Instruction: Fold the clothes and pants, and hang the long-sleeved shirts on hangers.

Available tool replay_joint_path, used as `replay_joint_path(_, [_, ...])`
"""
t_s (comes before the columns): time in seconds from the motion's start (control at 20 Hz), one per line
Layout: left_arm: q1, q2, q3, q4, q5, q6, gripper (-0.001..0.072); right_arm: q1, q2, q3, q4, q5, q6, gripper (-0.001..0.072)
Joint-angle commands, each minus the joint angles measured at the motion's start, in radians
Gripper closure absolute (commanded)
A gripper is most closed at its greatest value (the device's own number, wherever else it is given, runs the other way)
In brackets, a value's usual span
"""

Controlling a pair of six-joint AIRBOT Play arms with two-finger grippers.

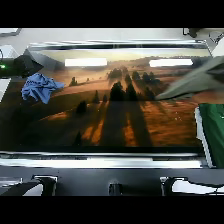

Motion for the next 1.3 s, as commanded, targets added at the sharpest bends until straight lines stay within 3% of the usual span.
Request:
replay_joint_path(0.0, [0.000,0.001,0.000,-0.005,-0.001,0.026,0.0685,-0.222,0.018,0.145,-0.045,0.071,0.133,0.0678])
replay_joint_path(0.15, [0.000,0.000,0.000,-0.005,-0.001,0.030,0.0685,-0.387,0.040,0.148,-0.042,0.103,0.212,0.0679])
replay_joint_path(0.5, [0.000,0.001,0.000,-0.005,-0.001,0.033,0.0685,-0.647,0.097,0.148,-0.073,0.207,0.262,0.0679])
replay_joint_path(0.7, [0.000,0.000,0.000,-0.012,0.000,0.048,0.0685,-0.642,0.094,0.125,-0.335,0.327,0.237,0.0679])
replay_joint_path(0.85, [0.000,0.000,0.000,-0.011,-0.001,0.048,0.0685,-0.637,0.119,-0.021,-0.409,0.330,0.207,0.0678])
replay_joint_path(1.0, [0.000,0.000,0.000,-0.012,-0.001,0.048,0.0685,-0.640,0.170,-0.226,-0.626,0.317,0.164,0.0678])
replay_joint_path(1.25, [-0.006,0.000,0.000,-0.032,0.000,0.047,0.0685,-0.639,0.192,-0.482,-0.648,0.194,0.153,0.0678])
